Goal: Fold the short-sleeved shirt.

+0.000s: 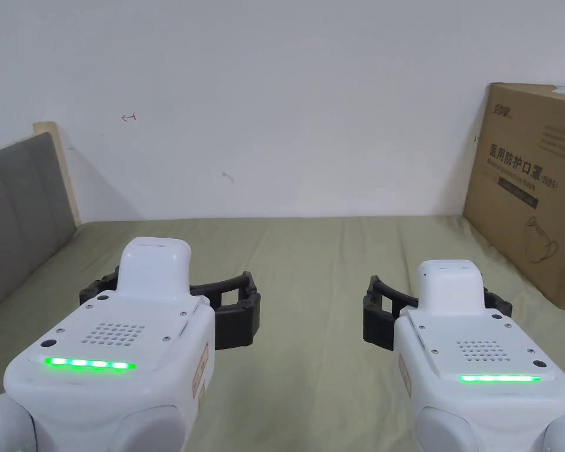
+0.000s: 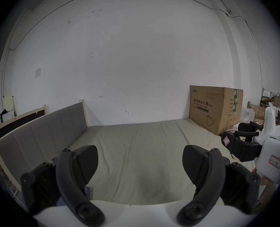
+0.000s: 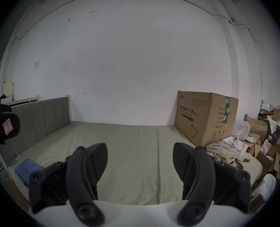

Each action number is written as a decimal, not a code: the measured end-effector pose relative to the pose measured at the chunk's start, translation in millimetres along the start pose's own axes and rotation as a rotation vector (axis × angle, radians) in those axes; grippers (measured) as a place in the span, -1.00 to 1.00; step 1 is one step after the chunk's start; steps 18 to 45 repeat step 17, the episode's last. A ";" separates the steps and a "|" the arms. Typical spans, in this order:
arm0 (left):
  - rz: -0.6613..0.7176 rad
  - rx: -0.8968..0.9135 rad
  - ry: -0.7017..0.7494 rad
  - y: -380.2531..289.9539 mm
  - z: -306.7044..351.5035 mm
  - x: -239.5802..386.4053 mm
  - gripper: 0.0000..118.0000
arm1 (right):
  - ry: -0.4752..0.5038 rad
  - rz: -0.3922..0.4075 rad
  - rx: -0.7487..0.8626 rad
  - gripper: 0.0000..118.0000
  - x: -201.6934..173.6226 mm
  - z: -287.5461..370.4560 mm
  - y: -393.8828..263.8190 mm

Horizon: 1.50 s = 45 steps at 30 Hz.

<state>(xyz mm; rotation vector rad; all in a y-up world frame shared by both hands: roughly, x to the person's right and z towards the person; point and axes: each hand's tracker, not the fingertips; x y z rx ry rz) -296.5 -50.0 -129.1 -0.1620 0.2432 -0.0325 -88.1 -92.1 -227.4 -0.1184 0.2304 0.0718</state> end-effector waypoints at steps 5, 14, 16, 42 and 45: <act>-0.003 0.004 0.011 0.4 0.7 2.8 0.82 | 0.003 -0.001 -0.005 0.51 0.4 -0.6 -0.9; -0.003 -0.018 0.048 -2.1 -3.0 5.9 0.83 | 0.004 -0.004 -0.011 0.51 0.9 -1.7 -2.7; -0.015 -0.042 0.090 -4.1 -5.6 7.1 0.83 | 0.003 -0.003 -0.010 0.51 0.6 -1.4 -2.3; -0.017 -0.039 0.092 -4.4 -6.7 8.4 0.83 | 0.003 -0.001 -0.009 0.51 0.4 -1.2 -2.1; -0.017 -0.039 0.092 -4.4 -6.7 8.4 0.83 | 0.003 -0.001 -0.009 0.51 0.4 -1.2 -2.1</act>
